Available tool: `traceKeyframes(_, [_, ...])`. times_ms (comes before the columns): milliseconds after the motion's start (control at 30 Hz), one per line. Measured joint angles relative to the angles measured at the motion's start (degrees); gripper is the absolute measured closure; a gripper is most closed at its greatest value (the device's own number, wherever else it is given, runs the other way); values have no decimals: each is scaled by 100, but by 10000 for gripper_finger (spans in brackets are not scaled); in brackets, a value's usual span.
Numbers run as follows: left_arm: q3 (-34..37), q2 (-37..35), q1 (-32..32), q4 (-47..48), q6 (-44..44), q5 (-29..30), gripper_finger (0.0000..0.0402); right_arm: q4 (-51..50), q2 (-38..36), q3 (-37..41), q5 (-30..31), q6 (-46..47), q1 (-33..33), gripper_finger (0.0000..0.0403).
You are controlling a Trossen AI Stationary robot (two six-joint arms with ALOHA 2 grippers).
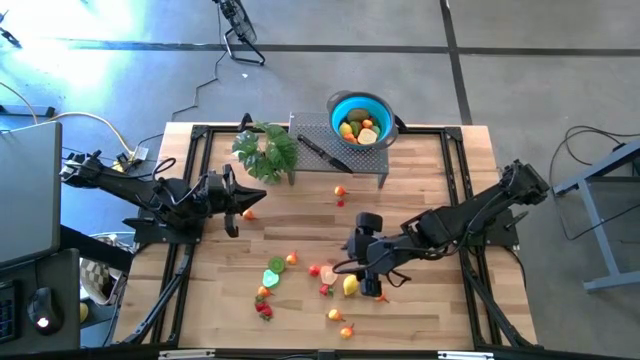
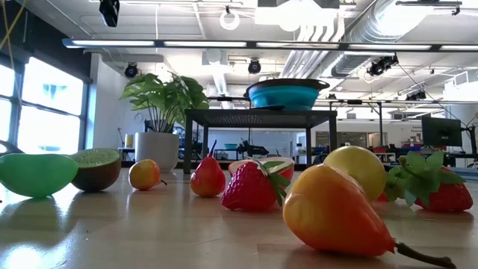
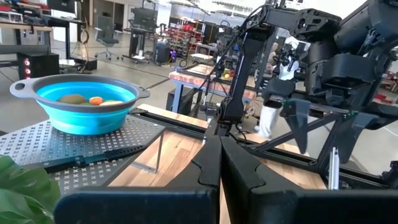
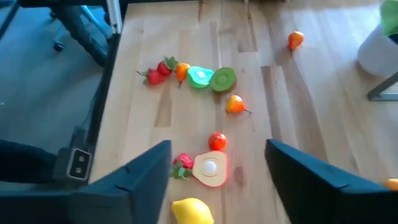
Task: Pick & Place Fruit
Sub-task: Put the yellow lemon in the blue bowl on the shelf
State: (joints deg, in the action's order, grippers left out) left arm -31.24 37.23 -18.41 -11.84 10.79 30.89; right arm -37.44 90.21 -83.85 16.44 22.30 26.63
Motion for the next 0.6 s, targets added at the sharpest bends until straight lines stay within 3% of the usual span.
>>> traceKeyframes(267, [0, 0, 2, 0, 11, 2, 401, -354, 20, 0, -20, 20, -2, 65])
traceKeyframes(600, [0, 0, 2, 82, 5, 33, 401, -353, 24, 438, -202, 35, 0, 76])
